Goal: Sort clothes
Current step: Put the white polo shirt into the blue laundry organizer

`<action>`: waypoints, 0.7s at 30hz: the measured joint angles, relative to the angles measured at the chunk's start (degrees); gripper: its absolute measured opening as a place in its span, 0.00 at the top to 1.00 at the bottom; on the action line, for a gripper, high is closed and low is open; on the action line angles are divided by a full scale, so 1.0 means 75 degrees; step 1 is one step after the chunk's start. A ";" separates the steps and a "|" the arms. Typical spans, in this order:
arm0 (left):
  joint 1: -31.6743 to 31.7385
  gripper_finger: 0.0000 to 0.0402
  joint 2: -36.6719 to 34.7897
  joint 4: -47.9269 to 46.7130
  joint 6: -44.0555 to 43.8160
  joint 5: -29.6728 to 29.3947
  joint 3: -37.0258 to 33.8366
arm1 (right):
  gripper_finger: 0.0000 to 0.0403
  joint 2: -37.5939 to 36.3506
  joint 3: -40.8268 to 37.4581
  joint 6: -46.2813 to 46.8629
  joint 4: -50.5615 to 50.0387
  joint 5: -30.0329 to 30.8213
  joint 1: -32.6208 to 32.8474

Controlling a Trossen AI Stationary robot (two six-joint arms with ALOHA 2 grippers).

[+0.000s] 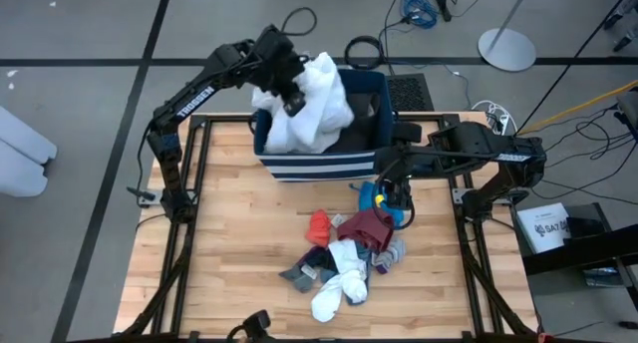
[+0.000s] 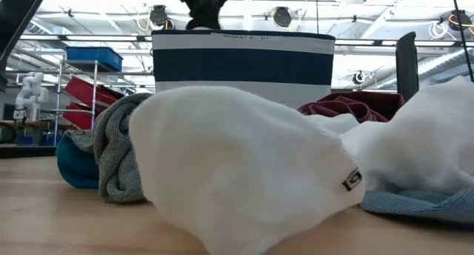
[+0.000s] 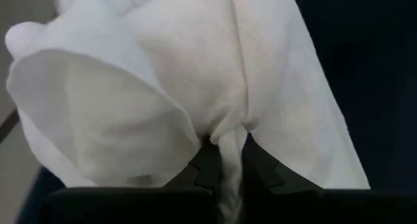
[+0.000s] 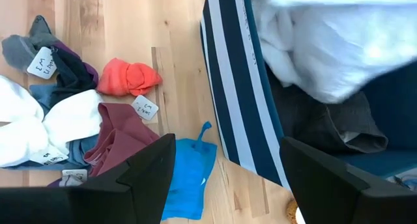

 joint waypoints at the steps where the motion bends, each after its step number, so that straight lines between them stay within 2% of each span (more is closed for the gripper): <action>1: 0.0000 0.92 0.0000 -0.0187 0.0112 0.0000 0.0000 | 0.35 0.0000 0.0000 -0.0038 0.0000 0.0006 -0.0001; 6: -0.0115 0.92 0.0189 -0.0027 0.0256 0.0048 0.0003 | 0.35 0.0000 0.0000 -0.0100 -0.0001 0.0012 -0.0018; 14: -0.0463 0.92 0.1477 0.0588 0.0917 0.0304 0.0003 | 0.35 0.0000 0.0000 0.0120 0.0001 0.0003 -0.0018; 21: -0.0688 0.92 0.2349 0.0573 0.1773 0.1001 0.0003 | 0.35 0.0000 0.0000 0.0123 0.0003 -0.0026 -0.0015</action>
